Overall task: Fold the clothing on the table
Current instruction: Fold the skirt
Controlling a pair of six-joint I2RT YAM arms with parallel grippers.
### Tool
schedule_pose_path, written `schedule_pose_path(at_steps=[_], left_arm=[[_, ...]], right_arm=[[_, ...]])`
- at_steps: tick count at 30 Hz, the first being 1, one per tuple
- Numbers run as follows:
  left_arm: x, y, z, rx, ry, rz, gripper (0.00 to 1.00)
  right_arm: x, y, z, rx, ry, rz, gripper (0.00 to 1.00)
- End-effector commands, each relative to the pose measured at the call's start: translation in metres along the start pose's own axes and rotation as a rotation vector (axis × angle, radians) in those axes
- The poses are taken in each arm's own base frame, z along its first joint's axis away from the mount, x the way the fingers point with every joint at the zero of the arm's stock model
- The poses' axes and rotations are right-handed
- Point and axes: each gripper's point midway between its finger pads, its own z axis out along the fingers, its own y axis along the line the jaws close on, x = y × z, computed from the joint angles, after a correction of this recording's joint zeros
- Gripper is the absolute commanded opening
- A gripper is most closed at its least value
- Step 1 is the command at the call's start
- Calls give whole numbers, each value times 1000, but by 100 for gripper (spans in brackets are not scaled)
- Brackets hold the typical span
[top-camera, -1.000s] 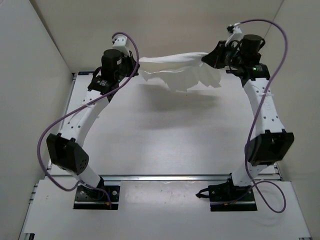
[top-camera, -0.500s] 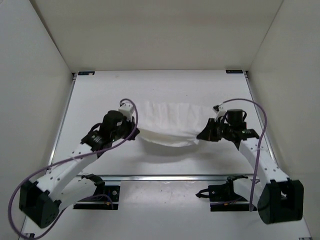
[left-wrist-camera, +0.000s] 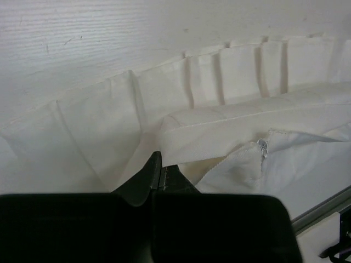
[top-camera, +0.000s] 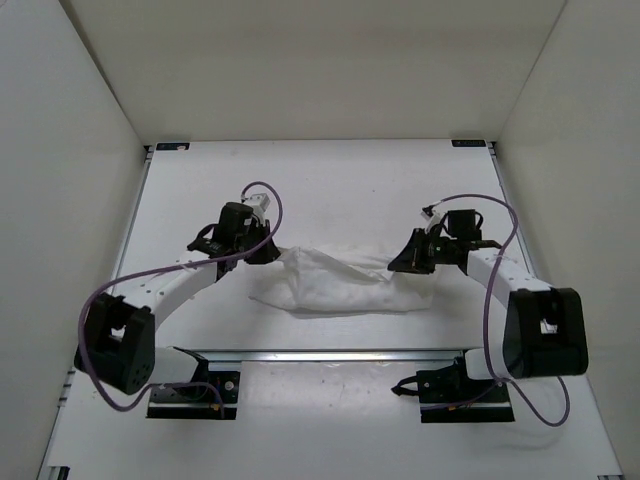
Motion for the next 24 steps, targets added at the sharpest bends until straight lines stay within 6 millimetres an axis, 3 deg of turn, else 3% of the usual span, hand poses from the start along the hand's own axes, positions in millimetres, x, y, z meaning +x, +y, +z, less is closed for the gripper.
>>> schedule_pose_path(at_steps=[1,3,4,6,8,9,10,11,12,15,17,19,21,23,24], left_arm=[[-14,22,12,-71,-42,-46,0],[-14,22,20,-71,-24,-36,0],[-15,23,25,-78,-20,-35,5],[-20,24,28,-79,-8,-34,11],[-31,27,30,-90,-14,-36,34],[-37,30,29,-105,-15,-34,56],[-46,29,26,-111,-28,-24,80],[-53,28,22,-108,-47,-4,96],[-65,25,15,-112,-80,-4,99],[-82,12,-6,-77,-141,8,99],[-79,8,-15,-67,-161,-12,98],[-71,-1,-24,-24,-169,-27,90],[-57,-21,-35,44,-175,-41,70],[-35,-27,-36,76,-165,-62,25],[-32,-36,-39,113,-171,-79,15]], right_arm=[[-41,-11,2,37,-83,-18,0],[-48,-13,10,30,-69,-22,0],[-58,-10,8,26,-87,-41,1],[-63,-10,12,27,-76,-45,27],[-83,-1,5,36,-123,-89,44],[-87,5,1,36,-132,-104,54],[-94,9,-3,44,-155,-134,56],[-99,16,-8,48,-184,-165,60],[-100,22,-15,41,-203,-179,63],[-88,23,-19,37,-233,-192,62],[-76,22,-21,33,-229,-199,61],[-57,19,-19,32,-205,-213,55],[-33,15,-12,28,-170,-230,50],[-24,20,-8,4,-164,-250,43],[-18,20,-5,-3,-155,-249,35]])
